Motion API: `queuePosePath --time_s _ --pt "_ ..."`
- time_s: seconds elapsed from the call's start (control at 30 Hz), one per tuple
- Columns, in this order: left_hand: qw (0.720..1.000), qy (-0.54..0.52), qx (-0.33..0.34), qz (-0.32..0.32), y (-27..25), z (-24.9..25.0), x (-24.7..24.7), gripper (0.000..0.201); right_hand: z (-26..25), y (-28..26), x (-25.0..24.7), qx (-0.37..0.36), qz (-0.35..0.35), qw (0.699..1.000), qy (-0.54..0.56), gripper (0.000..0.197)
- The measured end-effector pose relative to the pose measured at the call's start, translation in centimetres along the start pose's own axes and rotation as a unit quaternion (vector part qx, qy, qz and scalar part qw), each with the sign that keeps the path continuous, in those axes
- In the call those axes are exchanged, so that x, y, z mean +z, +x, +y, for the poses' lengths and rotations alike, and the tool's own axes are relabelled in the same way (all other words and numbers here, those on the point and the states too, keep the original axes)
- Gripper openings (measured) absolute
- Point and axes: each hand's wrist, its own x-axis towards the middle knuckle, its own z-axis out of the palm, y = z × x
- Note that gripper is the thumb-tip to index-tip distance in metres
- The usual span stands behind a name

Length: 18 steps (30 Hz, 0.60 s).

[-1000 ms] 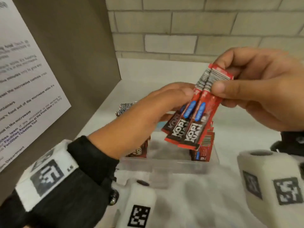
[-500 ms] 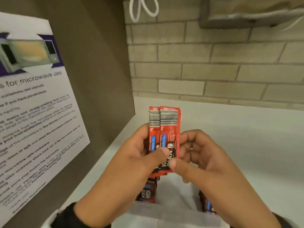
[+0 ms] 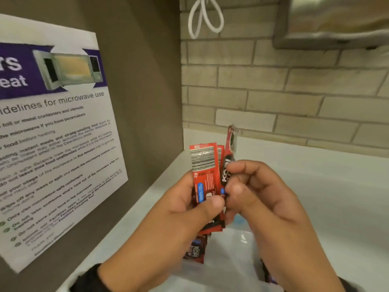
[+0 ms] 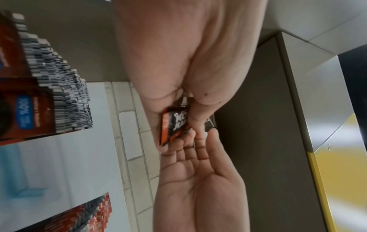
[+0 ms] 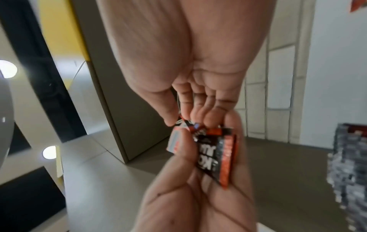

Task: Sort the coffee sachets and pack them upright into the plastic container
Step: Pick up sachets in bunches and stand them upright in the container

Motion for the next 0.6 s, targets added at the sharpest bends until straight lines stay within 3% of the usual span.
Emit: queuePosePath --time_s 0.1,0.17,0.27,0.33,0.4,0.53,0.6 --pt "0.999 0.003 0.002 0.053 -0.8 0.4 -0.1 0.031 -0.7 0.0 0.1 -0.003 -0.009 0.999 0.033 0.025" --pt "0.996 0.030 -0.006 0.080 -1.3 1.0 0.0 0.033 -1.2 -0.1 0.2 -0.035 0.025 0.999 -0.028 0.025" --pt "0.995 0.089 -0.024 0.030 -2.3 1.9 -0.2 0.033 -2.3 0.0 -0.4 -0.083 0.080 0.984 -0.135 0.031" --pt "0.992 0.120 -0.044 -0.017 -3.0 2.1 -0.6 0.031 -2.5 0.2 -1.0 -0.071 0.040 0.986 -0.147 0.038" --pt "0.993 0.108 -0.052 -0.016 -3.3 2.5 -0.6 0.025 -2.5 0.2 -1.2 -0.048 0.010 0.992 -0.115 0.037" --pt "0.992 0.082 -0.003 0.091 -2.4 2.8 -0.3 0.018 -2.3 0.2 -1.7 -0.056 0.066 0.994 -0.069 0.029" --pt "0.987 0.086 0.029 0.136 -1.7 2.3 -0.6 0.010 -2.2 0.0 -2.0 -0.036 0.056 0.996 -0.055 0.026"
